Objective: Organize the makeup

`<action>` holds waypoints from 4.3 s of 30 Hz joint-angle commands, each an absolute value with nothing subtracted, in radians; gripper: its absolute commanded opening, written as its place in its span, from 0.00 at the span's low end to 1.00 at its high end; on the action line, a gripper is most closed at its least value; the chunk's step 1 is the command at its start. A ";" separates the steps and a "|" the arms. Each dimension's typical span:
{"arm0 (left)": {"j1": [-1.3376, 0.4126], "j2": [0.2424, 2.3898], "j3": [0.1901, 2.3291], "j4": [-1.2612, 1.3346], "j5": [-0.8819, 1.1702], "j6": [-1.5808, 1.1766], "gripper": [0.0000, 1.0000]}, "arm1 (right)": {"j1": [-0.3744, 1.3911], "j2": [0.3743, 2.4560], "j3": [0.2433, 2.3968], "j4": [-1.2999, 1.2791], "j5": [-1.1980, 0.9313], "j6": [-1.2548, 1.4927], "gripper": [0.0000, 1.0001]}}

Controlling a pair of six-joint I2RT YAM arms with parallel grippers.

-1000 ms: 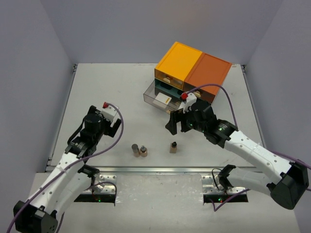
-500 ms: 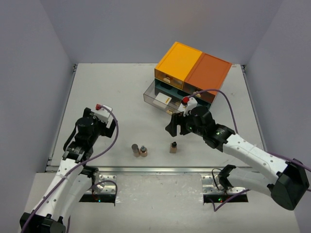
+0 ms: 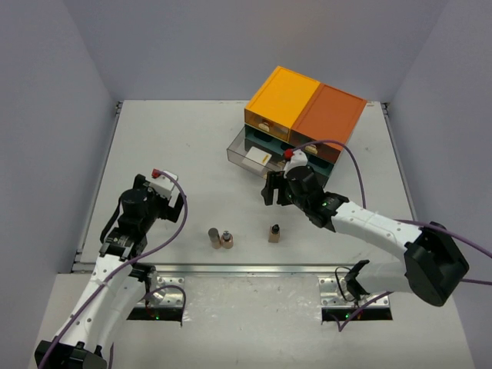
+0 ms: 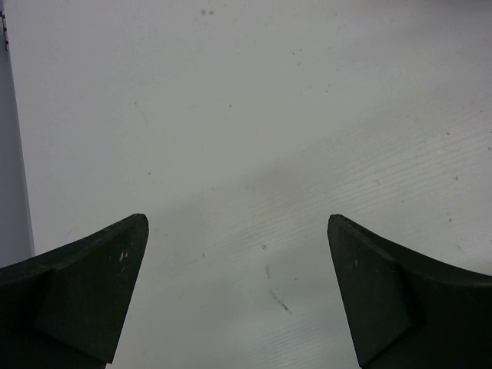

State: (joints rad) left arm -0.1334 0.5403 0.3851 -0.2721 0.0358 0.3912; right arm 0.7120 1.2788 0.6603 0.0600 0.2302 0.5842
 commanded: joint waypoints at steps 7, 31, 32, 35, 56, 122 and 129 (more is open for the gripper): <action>-0.121 0.587 0.402 -0.246 0.052 0.396 1.00 | 0.711 1.385 0.749 0.240 0.415 0.597 0.78; -0.120 0.607 0.408 -0.251 0.058 0.402 1.00 | 0.637 1.664 0.947 0.357 0.633 0.454 0.79; -0.120 0.608 0.408 -0.252 0.058 0.402 1.00 | 0.634 1.673 0.954 0.357 0.644 0.459 0.80; -0.120 0.611 0.410 -0.252 0.059 0.402 1.00 | 0.627 1.701 0.972 0.357 0.681 0.478 0.81; -0.120 0.625 0.412 -0.255 0.069 0.406 1.00 | 0.614 1.732 1.008 0.262 0.716 0.578 0.84; -0.120 0.606 0.413 -0.261 0.089 0.413 1.00 | 0.640 2.120 1.350 -0.258 1.121 1.222 0.18; -0.121 0.606 0.411 -0.263 0.086 0.413 1.00 | 0.651 2.054 1.261 -0.220 1.041 1.223 0.01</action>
State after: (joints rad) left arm -0.1299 0.6140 0.3851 -0.2890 0.0753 0.4107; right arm 0.6723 2.1062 1.3224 -0.2572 1.0832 1.2111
